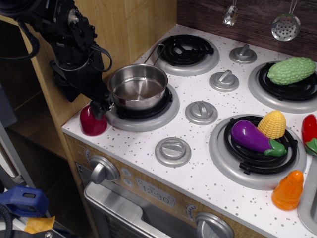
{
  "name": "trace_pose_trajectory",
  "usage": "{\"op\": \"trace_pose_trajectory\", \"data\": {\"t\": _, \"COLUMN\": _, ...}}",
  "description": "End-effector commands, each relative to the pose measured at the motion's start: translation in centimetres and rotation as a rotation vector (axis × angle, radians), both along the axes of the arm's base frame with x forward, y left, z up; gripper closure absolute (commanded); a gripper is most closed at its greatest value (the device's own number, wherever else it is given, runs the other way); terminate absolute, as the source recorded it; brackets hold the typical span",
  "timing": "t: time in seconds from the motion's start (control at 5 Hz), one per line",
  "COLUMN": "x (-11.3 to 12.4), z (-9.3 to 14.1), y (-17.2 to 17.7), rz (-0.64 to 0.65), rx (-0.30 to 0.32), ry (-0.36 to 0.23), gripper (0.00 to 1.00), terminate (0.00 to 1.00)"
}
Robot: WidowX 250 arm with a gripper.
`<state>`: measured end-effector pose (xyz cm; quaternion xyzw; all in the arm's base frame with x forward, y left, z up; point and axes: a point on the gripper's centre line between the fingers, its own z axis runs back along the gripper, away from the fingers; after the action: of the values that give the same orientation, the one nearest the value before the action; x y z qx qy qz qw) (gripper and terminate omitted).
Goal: Put sweet potato in pan which is on stove
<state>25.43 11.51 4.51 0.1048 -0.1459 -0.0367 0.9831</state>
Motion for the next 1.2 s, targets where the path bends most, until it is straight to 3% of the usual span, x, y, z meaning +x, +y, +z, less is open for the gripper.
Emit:
{"op": "trace_pose_trajectory", "data": {"t": 0.0, "x": 0.0, "z": 0.0, "y": 0.0, "rz": 0.000, "rx": 0.000, "ry": 0.000, "gripper": 0.00, "terminate": 0.00}}
{"op": "trace_pose_trajectory", "data": {"t": 0.6, "x": 0.7, "z": -2.4, "y": 0.4, "rz": 0.003, "rx": -0.040, "ry": -0.064, "gripper": 0.00, "terminate": 0.00}}
{"op": "trace_pose_trajectory", "data": {"t": 0.8, "x": 0.6, "z": -2.9, "y": 0.2, "rz": 0.025, "rx": -0.062, "ry": -0.062, "gripper": 1.00, "terminate": 0.00}}
{"op": "trace_pose_trajectory", "data": {"t": 1.0, "x": 0.4, "z": -3.0, "y": -0.2, "rz": 0.039, "rx": -0.074, "ry": -0.064, "gripper": 1.00, "terminate": 0.00}}
